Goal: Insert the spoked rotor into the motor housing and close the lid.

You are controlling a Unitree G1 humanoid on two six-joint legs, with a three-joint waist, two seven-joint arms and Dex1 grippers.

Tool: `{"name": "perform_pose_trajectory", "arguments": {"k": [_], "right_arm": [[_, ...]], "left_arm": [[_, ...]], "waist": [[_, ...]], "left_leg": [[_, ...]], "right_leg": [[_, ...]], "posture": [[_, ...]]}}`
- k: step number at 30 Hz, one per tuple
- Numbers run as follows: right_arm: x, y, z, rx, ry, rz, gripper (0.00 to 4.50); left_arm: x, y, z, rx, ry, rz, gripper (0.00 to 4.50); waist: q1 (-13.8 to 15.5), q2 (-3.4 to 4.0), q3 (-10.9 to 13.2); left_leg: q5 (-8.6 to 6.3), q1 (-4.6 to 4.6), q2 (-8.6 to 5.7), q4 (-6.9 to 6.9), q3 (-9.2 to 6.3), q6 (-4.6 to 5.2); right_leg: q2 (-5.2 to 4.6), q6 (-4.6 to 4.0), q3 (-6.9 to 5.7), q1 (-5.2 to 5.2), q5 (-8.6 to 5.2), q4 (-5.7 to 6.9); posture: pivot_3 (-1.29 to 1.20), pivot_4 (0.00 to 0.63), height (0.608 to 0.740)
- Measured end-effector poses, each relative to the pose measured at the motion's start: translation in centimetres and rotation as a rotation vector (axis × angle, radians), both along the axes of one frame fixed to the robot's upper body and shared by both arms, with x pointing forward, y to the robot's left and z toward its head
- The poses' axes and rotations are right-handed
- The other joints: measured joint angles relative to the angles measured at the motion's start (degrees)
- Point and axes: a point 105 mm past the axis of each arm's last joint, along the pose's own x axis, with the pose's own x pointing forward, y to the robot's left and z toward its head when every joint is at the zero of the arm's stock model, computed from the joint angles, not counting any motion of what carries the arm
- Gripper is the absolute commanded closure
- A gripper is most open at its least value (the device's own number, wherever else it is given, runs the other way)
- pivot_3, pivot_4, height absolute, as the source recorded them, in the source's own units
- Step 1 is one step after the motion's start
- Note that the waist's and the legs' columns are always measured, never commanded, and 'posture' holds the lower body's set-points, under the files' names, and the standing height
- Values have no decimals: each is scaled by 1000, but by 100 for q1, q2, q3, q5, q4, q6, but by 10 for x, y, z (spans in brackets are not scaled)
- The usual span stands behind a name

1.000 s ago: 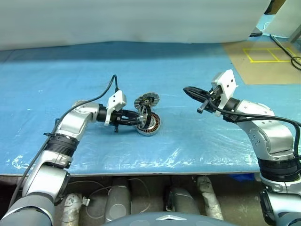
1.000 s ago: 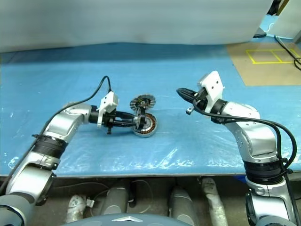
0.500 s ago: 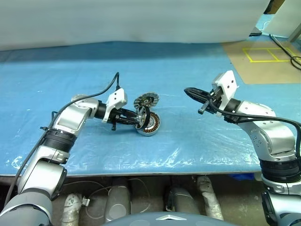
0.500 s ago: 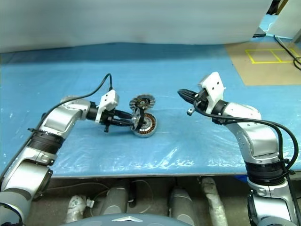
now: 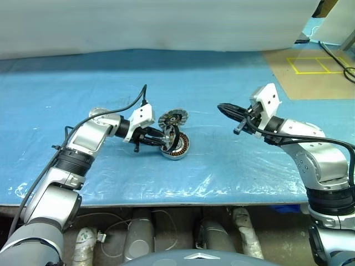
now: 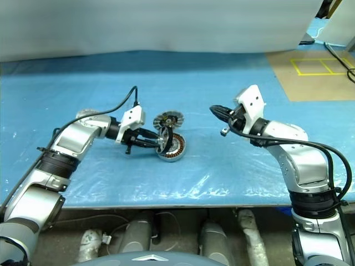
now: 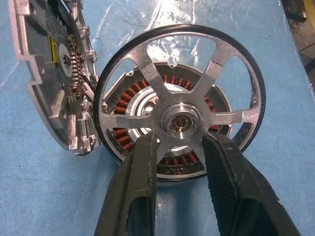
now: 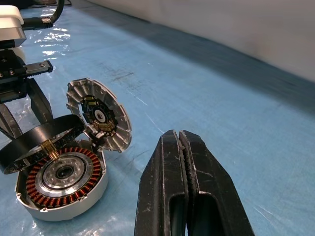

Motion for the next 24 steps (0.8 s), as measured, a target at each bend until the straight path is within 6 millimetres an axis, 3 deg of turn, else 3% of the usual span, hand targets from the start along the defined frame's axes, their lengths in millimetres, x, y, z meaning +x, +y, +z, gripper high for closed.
{"name": "perform_pose_trajectory", "arguments": {"k": [2, 8, 16, 24], "right_arm": [[0, 0, -1, 0, 3, -1, 4500], [0, 0, -1, 0, 4, -2, 4500], [0, 0, -1, 0, 4, -2, 4500], [0, 0, -1, 2, 4, 1, 4500]], "left_arm": [[1, 0, 0, 6, -12, -4, 3294], [6, -3, -5, 15, -26, 13, 1540], [16, -5, 5, -17, -57, 60, 1540], [2, -2, 24, -140, 5, 42, 1540]], "waist": [[0, 1, 0], [0, 1, -1], [-7, 1, -1], [-8, 2, 0]], "left_leg": [[0, 1, 0, 0, 0, 0], [0, 0, 0, 0, 0, 0], [1, -3, 0, -2, -1, 2], [1, -4, 1, -2, -1, 1]], "right_leg": [[0, 0, 0, 1, 0, 0], [0, 0, 0, 0, 0, 0], [1, 0, -2, -3, 0, -1], [0, -1, -2, -5, 0, -2]], "posture": [[0, 150, 740], [0, 150, 740], [0, 150, 740], [0, 150, 740]]}}
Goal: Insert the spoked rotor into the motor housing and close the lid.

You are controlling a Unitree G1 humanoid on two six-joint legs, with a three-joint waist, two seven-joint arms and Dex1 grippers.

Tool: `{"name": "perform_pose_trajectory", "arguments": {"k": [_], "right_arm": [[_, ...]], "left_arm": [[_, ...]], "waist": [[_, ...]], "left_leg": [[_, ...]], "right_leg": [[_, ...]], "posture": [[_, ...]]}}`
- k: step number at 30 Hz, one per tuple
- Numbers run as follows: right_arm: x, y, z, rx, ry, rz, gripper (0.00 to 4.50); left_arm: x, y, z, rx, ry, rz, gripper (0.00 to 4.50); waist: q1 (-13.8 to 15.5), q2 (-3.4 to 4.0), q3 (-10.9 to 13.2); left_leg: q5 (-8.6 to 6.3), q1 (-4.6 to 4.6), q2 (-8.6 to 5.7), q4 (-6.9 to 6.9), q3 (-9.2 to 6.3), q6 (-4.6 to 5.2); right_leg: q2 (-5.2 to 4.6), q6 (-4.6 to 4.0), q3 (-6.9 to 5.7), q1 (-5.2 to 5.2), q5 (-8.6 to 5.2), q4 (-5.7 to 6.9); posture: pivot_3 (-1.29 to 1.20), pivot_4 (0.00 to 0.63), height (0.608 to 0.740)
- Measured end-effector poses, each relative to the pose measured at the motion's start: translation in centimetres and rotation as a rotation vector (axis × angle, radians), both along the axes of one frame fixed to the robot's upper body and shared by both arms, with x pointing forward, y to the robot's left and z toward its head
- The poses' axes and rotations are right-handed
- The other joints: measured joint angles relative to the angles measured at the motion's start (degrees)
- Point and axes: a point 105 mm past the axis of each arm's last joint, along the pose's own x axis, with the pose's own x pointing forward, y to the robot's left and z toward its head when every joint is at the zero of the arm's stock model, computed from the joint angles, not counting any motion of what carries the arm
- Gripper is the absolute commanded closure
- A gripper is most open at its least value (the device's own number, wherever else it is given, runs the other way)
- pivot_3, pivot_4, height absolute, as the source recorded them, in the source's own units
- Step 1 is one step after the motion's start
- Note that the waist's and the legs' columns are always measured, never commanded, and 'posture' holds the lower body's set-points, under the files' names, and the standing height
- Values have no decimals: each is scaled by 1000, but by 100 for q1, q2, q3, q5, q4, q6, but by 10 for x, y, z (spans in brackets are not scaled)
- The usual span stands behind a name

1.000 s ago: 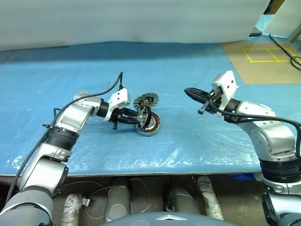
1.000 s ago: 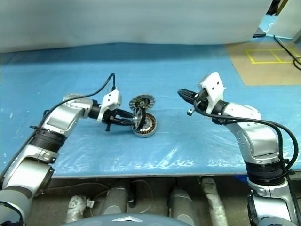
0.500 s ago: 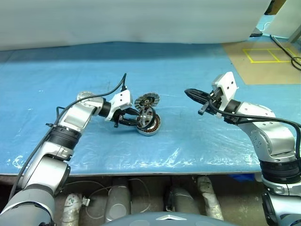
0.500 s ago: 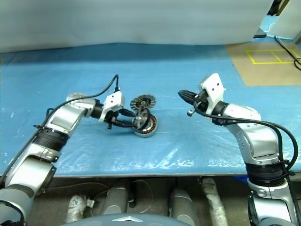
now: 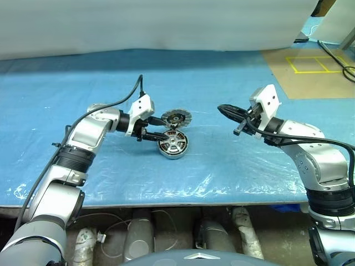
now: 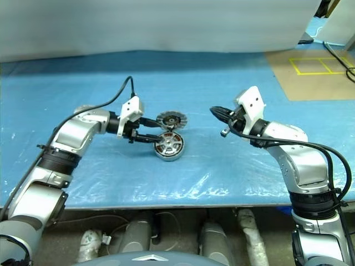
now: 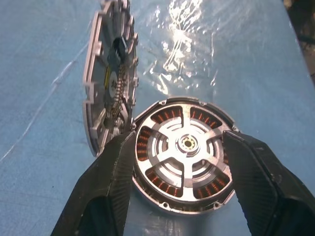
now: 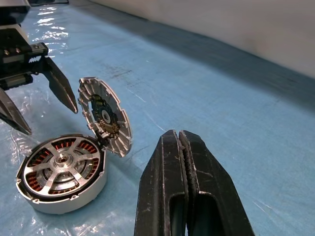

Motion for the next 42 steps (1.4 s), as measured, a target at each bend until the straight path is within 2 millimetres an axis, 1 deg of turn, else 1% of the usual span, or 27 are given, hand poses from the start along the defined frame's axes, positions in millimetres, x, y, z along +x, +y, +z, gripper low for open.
{"name": "perform_pose_trajectory", "arguments": {"k": [4, 7, 11, 13, 16, 17, 19, 22, 26, 30, 33, 36, 40, 42], "right_arm": [[-1, 2, -1, 3, 5, 16, 4500], [-3, 7, -3, 6, 21, 50, 4500], [-10, 28, -18, -5, 76, 147, 4500], [-12, 37, -22, -9, 85, 180, 4500], [-10, 56, -29, -5, 102, 236, 4500], [-9, 61, -33, -2, 113, 254, 4500], [-3, 72, -40, 34, 146, 267, 4500], [5, 82, -50, 61, 201, 280, 4500], [7, 99, -57, 72, 237, 338, 4500], [15, 101, -64, 60, 250, 336, 4500], [16, 103, -72, 40, 264, 345, 4500], [17, 106, -80, 1, 259, 349, 4500], [17, 111, -89, -32, 259, 364, 4500], [18, 112, -89, -39, 254, 370, 4500]], "left_arm": [[-14, 4, 3, -74, 31, -23, 1540], [-22, 12, -2, -102, 76, -4, 1540], [-25, 31, -19, -113, 122, 89, 1540], [-24, 35, -21, -127, 121, 127, 1540], [-20, 43, -20, -196, 104, 211, 1540], [-20, 45, -23, -197, 108, 227, 1540], [-22, 50, -31, -195, 113, 259, 1540], [-20, 49, -30, -203, 96, 279, 1540], [-24, 43, -21, -256, 76, 268, 1540], [-33, 43, -22, -275, 62, 244, 1540], [-43, 43, -20, -300, 51, 209, 1540], [-49, 44, -20, -294, 35, 183, 1540], [-56, 42, -16, -329, -17, 145, 1540], [-58, 41, -13, -338, -61, 131, 1540]], "waist": [[-1, 0, 0], [-7, 1, 0], [-16, 3, 0], [1, 3, 0], [-13, 3, 0], [-13, 3, 0], [-20, 3, 0], [-11, 3, 0], [-18, 2, 0], [-24, 2, 0], [-27, 2, 0], [-28, 2, 0], [-27, 2, 0], [-27, 2, 0]], "left_leg": [[0, 0, 0, -1, 0, 0], [-1, 2, 1, -2, 0, 0], [-2, 3, 2, -3, 0, -2], [-2, 2, 1, 0, 0, -2], [-2, 3, 1, 5, 0, -3], [-2, 3, 2, 4, 0, -3], [-2, 3, 3, 4, 0, -3], [-2, 0, 1, 4, 0, -3], [-2, -4, 2, 4, 0, -4], [-2, -4, 3, 3, 0, -4], [-2, -3, 4, 3, 0, -4], [-2, -1, 4, 4, 0, -4], [-2, -1, 5, 6, 0, -4], [-2, 0, 5, 5, 0, -4]], "right_leg": [[0, 0, 0, 0, 0, -2], [0, 0, 0, 0, 0, 0], [1, 0, 0, 0, 0, 0], [1, 0, -1, 3, 0, -2], [0, 0, 1, 5, 0, -2], [0, 0, 1, 4, 0, -2], [1, 0, 1, 2, 0, 0], [0, 0, 1, 1, 0, 0], [1, 0, 0, -1, 0, -3], [1, 0, 0, -3, 0, -1], [2, 0, -1, -2, 0, 0], [2, 0, 0, -2, 0, 3], [2, 0, 0, 0, 0, 2], [2, 0, 0, 0, 0, 2]], "posture": [[0, 150, 740], [0, 150, 740], [0, 150, 740], [0, 150, 740], [0, 150, 740], [0, 150, 740], [0, 150, 740], [0, 150, 740], [0, 150, 740], [0, 150, 740], [0, 150, 740], [0, 150, 740], [0, 150, 740], [0, 150, 740]]}}
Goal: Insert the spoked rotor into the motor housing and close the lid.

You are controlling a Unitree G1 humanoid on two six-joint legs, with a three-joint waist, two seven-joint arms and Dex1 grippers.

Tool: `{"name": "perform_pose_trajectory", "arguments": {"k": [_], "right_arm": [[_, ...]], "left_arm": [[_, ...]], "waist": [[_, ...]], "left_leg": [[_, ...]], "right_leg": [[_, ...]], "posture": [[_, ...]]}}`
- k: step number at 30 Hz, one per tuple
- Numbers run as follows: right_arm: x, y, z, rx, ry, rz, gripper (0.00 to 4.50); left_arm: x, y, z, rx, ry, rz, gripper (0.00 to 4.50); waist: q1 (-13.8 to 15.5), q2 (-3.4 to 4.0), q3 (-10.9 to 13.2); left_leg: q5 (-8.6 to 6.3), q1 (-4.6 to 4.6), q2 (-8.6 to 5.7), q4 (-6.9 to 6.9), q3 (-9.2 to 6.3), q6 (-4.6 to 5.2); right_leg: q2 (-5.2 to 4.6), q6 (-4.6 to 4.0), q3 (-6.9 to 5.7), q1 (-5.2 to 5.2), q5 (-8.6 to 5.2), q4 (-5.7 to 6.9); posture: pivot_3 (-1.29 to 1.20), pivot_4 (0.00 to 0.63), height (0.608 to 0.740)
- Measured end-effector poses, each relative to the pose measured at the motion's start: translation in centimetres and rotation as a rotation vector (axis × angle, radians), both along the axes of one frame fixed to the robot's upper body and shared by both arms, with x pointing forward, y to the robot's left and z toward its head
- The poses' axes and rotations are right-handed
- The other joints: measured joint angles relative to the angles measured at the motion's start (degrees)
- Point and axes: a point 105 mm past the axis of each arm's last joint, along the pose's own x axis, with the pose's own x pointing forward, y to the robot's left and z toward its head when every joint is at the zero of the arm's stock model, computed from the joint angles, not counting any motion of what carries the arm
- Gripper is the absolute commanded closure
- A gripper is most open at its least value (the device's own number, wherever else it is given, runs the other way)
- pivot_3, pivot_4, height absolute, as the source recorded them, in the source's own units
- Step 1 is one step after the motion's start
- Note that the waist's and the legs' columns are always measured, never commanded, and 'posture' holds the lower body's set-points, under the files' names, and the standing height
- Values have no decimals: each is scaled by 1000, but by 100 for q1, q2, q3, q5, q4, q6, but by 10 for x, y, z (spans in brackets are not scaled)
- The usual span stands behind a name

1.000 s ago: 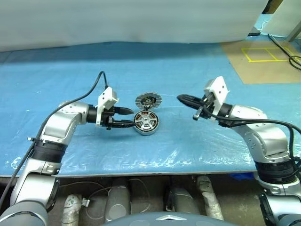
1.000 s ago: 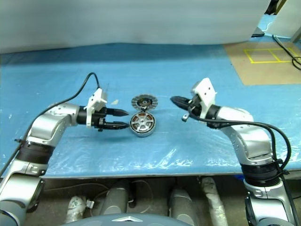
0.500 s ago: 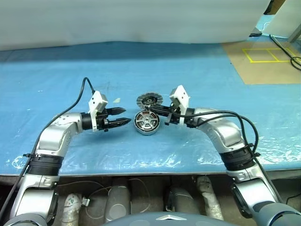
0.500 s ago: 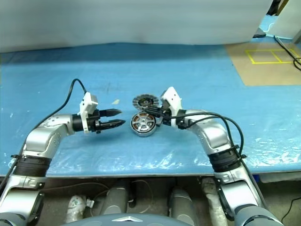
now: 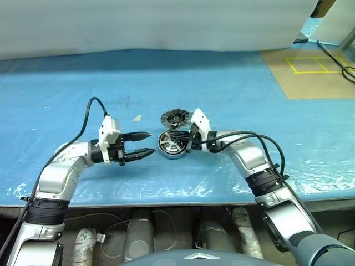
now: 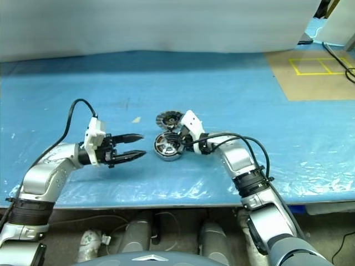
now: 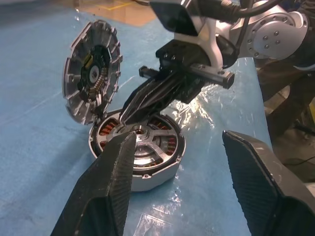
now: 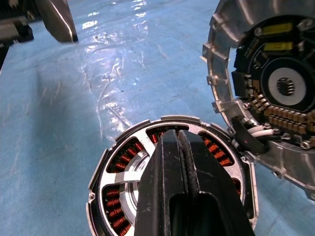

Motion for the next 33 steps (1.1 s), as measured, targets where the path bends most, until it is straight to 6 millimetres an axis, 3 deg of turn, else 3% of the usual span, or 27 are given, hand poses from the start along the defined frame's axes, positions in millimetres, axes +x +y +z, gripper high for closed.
{"name": "perform_pose_trajectory", "arguments": {"k": [9, 16, 27, 33], "right_arm": [[-1, 5, 4, 6, -10, 22, 4500], [4, 2, -10, -22, -6, -2, 4500], [9, 1, -20, -57, -60, 4, 4500], [10, -2, -16, 53, 49, -44, 4500]], "left_arm": [[-11, 8, -11, 37, -54, -18, 1540], [-13, 12, -20, 67, -59, 11, 1540], [-12, 9, -22, 80, -73, 26, 1540], [-12, 6, -22, 81, -74, 14, 1540]], "waist": [[-2, 0, 0], [-4, -1, -1], [-5, -1, -3], [-4, 0, -3]], "left_leg": [[0, 2, 2, -1, 1, 0], [0, 8, 2, -1, 1, -1], [-16, 123, 3, -14, 4, 19], [-15, 98, 3, -18, 8, 18]], "right_leg": [[1, 0, 0, -1, 0, 1], [1, 0, 1, 4, 0, 1], [0, 0, 9, 113, -1, -12], [1, -1, 12, 87, -1, -14]], "posture": [[0, 150, 740], [0, 150, 740], [0, 150, 740], [0, 150, 740]]}}
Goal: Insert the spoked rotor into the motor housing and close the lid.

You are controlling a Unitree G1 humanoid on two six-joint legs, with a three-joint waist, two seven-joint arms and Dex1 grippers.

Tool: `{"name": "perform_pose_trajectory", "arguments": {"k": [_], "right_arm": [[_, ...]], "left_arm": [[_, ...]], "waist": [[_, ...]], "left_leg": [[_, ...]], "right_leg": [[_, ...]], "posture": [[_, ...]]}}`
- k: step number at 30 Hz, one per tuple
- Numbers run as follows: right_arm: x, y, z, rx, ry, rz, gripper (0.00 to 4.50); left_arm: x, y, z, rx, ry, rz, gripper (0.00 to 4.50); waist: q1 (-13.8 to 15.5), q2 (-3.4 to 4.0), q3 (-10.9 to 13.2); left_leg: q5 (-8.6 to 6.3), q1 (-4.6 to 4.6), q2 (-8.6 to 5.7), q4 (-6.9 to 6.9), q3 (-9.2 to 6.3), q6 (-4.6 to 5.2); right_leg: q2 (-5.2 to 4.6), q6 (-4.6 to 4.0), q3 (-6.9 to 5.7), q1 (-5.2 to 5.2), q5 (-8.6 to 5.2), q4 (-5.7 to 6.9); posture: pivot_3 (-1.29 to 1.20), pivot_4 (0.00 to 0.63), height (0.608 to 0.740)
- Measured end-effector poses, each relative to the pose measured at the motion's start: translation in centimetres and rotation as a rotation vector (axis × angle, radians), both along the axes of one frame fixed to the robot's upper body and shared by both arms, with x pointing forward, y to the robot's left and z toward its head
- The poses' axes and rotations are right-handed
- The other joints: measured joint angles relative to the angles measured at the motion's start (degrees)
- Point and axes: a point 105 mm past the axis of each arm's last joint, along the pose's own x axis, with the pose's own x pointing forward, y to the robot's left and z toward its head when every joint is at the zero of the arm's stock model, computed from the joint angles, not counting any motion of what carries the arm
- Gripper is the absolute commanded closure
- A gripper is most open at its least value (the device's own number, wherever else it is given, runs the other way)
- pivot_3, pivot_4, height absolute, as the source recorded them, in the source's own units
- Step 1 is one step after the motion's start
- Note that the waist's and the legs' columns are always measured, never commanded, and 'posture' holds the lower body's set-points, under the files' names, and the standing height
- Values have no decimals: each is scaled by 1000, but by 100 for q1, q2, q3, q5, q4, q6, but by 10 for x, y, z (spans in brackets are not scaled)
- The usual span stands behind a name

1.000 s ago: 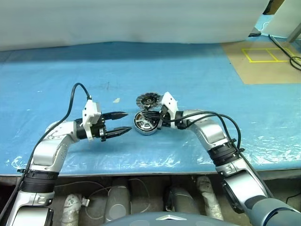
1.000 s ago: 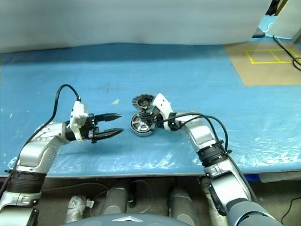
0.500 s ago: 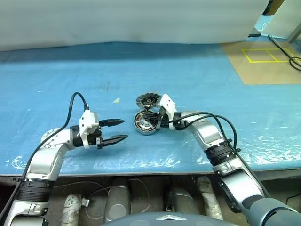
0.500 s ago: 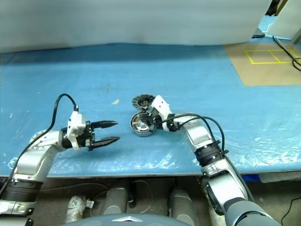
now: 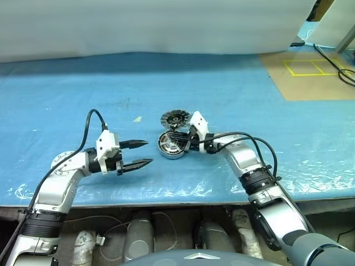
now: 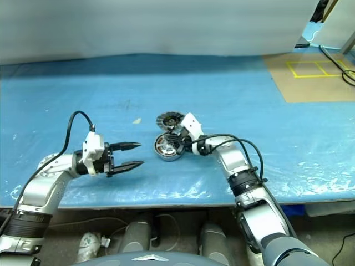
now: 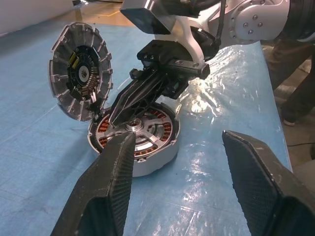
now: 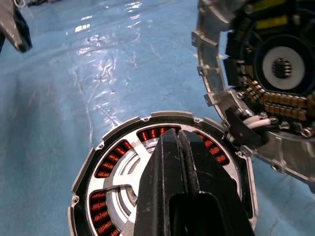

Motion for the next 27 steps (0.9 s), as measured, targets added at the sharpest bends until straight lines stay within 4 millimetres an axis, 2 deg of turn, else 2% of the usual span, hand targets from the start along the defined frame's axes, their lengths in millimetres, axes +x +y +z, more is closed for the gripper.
{"name": "perform_pose_trajectory", "arguments": {"k": [4, 6, 8, 11, 17, 27], "right_arm": [[-2, 0, 18, 132, 68, 0, 4500], [-7, 2, 32, 206, 97, 25, 4500], [-11, 2, 40, 210, 86, 56, 4500], [-16, 5, 33, 145, 80, 93, 4500], [-17, 5, 4, 13, 77, 85, 4500], [-16, 6, -3, -103, -76, 124, 4500]], "left_arm": [[1, 0, -4, -5, 9, -2, 1540], [2, -1, -4, -6, 7, -4, 1540], [2, -1, -2, -5, 0, -8, 1540], [2, -2, -3, -3, 2, -15, 1540], [3, -2, -5, 5, 3, -25, 1540], [8, -1, -3, 10, -13, -24, 1540]], "waist": [[2, 0, 0], [3, 0, 0], [5, 0, 0], [4, 0, 0], [2, 0, 0], [-8, -1, -3]], "left_leg": [[2, -61, 0, 5, 0, 1], [3, -68, 0, 4, 0, 0], [3, -69, 1, 2, 0, 0], [5, -67, 1, 1, 0, -6], [14, -67, 0, 3, 1, -21], [13, -29, 1, 2, 1, -20]], "right_leg": [[1, 0, -1, -63, 1, 7], [2, -1, -2, -70, 1, 8], [2, -1, -5, -71, 1, 7], [2, -1, -5, -70, 1, 6], [2, 0, -2, -69, 1, 5], [2, 0, 2, -38, 1, 8]], "posture": [[0, 150, 740], [0, 150, 740], [0, 150, 740], [0, 150, 740], [0, 150, 740], [0, 150, 740]]}}
